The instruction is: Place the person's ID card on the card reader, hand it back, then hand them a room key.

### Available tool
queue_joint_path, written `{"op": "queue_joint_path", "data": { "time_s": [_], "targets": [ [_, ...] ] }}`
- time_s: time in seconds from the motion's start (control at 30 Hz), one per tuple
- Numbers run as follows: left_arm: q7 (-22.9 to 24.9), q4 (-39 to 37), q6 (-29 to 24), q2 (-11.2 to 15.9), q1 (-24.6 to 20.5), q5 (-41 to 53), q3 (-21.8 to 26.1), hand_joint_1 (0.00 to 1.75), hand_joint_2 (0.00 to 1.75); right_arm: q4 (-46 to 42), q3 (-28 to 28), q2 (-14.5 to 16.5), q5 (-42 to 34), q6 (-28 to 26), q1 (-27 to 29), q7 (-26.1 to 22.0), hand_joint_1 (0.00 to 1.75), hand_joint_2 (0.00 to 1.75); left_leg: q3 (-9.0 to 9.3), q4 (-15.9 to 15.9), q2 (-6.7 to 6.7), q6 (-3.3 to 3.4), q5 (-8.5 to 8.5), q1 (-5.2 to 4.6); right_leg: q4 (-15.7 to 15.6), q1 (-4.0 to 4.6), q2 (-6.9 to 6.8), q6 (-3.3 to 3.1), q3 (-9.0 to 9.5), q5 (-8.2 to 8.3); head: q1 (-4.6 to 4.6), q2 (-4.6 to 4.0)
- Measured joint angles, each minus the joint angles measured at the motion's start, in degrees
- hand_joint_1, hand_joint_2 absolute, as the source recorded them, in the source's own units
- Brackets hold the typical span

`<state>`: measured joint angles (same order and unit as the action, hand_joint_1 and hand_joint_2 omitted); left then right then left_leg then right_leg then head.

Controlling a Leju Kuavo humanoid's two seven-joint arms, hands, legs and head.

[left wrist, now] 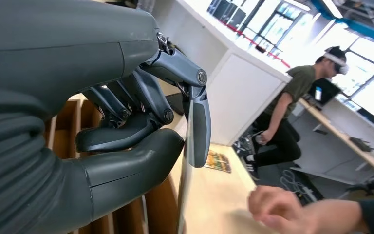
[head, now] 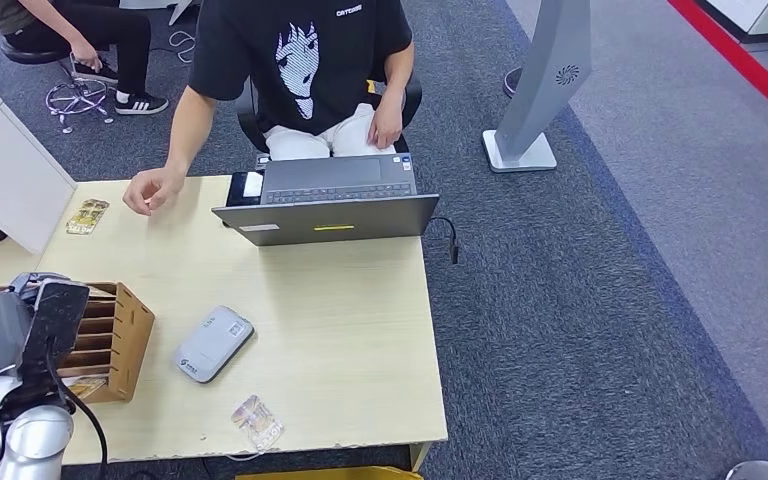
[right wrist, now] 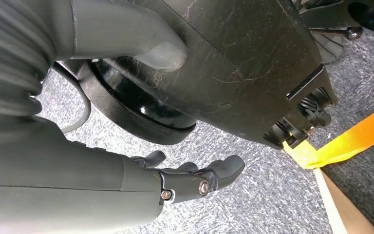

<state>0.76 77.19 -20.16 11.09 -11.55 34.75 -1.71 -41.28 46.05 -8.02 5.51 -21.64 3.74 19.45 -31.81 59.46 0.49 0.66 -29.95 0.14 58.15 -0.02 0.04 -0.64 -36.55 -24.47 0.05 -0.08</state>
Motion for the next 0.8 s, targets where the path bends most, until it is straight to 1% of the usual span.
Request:
{"op": "queue_joint_path", "data": {
  "time_s": [0.13,0.3,0.47,0.63,0.8],
  "targets": [
    [-1.6,1.9,0.6,-0.1,-0.1,1.1,-1.8,1.75,1.75,-0.2,-0.1,0.0,0.1,0.1,0.1,0.0,0.0,1.75,0.0,0.0,0.01,0.0,0.0,0.0,0.0,0.0,0.0,0.0,0.0,0.0,0.0,-0.01],
    [-3.4,5.5,1.8,-0.1,-0.4,3.3,-5.5,1.75,1.75,-0.5,-0.1,0.0,0.7,0.2,0.3,0.1,0.0,1.75,-0.01,0.0,0.0,0.0,0.0,-0.01,0.0,0.0,-0.01,0.0,0.0,0.0,0.0,-0.01],
    [-4.3,9.4,5.3,-0.1,-1.0,4.7,-10.0,1.75,1.75,-0.6,-0.2,0.0,0.9,0.7,0.2,0.1,0.0,1.75,-0.01,0.0,-0.01,0.0,0.0,-0.01,0.0,0.0,-0.01,0.0,0.0,0.0,0.0,-0.01],
    [-1.3,11.2,10.5,-0.1,-1.7,6.0,-15.0,1.75,1.75,-0.6,-0.5,0.0,0.9,0.9,0.2,0.0,0.0,1.75,-0.02,0.0,0.0,0.0,0.0,-0.01,0.0,-0.01,-0.01,0.0,0.0,0.0,-0.01,0.0],
    [2.8,10.2,13.6,-0.1,-1.6,7.1,-17.9,1.75,1.75,-0.9,-0.7,0.0,1.0,0.7,0.4,0.3,0.0,1.75,-0.02,0.0,0.0,0.0,0.0,0.0,0.0,-0.01,-0.01,0.0,0.0,0.0,0.0,-0.01]
  ]
}}
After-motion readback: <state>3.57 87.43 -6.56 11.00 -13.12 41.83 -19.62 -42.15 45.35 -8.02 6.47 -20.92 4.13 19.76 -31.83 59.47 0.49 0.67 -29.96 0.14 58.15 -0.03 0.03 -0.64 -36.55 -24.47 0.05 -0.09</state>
